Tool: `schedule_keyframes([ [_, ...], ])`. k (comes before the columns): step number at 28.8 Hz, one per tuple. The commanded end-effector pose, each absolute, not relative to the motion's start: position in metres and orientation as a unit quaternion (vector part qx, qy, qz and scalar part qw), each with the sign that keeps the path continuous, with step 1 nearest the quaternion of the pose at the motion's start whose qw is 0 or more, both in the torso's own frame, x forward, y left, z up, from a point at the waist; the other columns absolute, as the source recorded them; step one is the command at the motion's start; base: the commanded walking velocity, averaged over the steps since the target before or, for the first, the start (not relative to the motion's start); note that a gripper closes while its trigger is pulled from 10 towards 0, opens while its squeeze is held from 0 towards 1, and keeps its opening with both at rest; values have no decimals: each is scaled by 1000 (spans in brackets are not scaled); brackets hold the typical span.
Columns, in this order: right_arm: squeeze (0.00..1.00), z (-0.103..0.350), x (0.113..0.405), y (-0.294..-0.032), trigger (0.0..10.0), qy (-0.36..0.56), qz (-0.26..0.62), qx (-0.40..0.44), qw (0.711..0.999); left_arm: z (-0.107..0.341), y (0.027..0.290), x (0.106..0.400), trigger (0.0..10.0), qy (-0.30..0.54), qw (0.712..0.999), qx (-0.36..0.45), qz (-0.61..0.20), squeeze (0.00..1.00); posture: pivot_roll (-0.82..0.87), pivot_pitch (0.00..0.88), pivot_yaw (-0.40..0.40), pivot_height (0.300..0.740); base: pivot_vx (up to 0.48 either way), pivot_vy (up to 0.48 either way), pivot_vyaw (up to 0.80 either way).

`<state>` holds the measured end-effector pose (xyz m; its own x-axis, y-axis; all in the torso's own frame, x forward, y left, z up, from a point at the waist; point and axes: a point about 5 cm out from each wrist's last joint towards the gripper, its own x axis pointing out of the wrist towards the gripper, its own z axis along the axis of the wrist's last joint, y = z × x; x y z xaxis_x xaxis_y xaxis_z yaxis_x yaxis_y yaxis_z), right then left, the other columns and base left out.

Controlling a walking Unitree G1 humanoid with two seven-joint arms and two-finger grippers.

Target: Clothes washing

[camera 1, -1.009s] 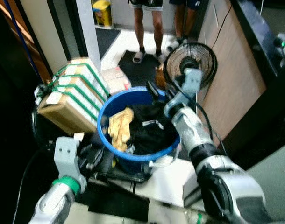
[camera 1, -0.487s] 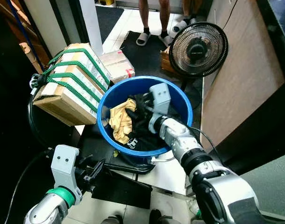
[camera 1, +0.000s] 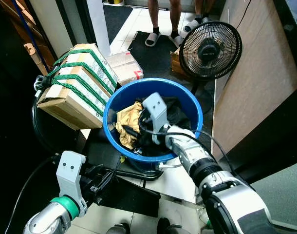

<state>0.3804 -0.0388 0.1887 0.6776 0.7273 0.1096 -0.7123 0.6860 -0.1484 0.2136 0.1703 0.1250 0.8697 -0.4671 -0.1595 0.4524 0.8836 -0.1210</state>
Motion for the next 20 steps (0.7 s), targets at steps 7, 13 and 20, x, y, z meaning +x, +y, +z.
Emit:
schedule_keyframes([
  [7,0,195,380,-55,10000,-143,344,-70,925,123,166,209,10000,106,959,-44,-259,0,238,215,86,740,0,0,0],
  [13,0,190,400,-114,10000,-92,126,-154,976,123,165,211,10000,109,955,-39,-272,0,231,200,96,740,0,0,0],
  [20,0,155,401,-142,10000,48,49,-52,996,124,166,214,10000,109,954,-36,-277,0,231,186,100,740,0,0,0],
])
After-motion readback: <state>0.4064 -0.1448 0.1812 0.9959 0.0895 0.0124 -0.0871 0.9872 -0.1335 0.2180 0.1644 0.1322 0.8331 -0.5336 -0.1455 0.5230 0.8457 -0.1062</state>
